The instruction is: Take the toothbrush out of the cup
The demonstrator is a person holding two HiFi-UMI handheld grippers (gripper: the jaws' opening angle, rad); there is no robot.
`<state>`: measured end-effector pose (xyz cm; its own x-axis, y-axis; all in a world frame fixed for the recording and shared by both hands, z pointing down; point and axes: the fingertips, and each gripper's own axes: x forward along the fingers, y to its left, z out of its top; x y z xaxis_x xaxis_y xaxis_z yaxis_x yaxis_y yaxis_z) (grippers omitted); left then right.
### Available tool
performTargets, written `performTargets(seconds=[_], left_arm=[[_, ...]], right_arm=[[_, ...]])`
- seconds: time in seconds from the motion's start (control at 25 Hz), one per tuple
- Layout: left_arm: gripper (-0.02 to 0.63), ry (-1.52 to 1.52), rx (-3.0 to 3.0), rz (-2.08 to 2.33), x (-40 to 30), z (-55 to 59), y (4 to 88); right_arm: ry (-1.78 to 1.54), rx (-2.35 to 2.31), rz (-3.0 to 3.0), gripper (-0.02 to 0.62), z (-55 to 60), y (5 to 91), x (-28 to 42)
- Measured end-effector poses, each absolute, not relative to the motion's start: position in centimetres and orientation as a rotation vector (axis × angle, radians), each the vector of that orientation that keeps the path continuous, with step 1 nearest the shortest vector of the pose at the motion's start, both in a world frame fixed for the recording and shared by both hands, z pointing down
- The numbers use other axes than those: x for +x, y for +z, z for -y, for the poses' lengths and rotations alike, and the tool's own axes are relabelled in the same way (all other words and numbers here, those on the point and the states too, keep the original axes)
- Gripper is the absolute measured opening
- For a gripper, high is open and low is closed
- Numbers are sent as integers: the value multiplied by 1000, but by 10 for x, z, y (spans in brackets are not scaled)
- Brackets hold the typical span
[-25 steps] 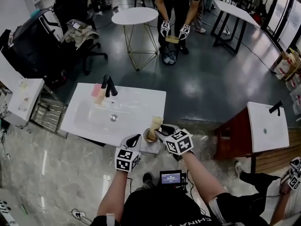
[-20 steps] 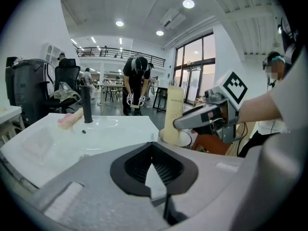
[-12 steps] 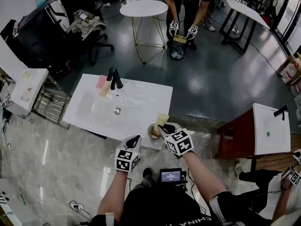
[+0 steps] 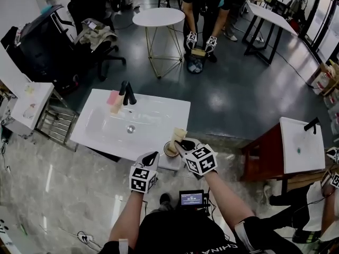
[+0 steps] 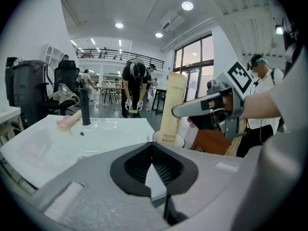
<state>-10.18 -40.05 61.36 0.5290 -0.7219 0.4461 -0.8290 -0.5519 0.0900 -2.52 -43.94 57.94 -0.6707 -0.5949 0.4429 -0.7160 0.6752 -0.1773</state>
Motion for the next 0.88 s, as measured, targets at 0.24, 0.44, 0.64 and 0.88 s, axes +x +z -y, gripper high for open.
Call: performTargets(seconds=[0.24, 0.44, 0.64, 0.88], left_arm=[[9, 520, 2529, 1274, -91, 400, 602], [9, 514, 2557, 1265, -83, 403, 594], [9, 502, 2580, 1253, -75, 406, 588], [9, 498, 2602, 1227, -67, 407, 585]], right_arm=[[453, 1074, 2587, 40, 439, 550, -18], [447, 1140, 2657, 38, 440, 519, -2], [415, 1280, 2676, 38, 445, 496, 29], [378, 1408, 2591, 38, 443, 502, 60]])
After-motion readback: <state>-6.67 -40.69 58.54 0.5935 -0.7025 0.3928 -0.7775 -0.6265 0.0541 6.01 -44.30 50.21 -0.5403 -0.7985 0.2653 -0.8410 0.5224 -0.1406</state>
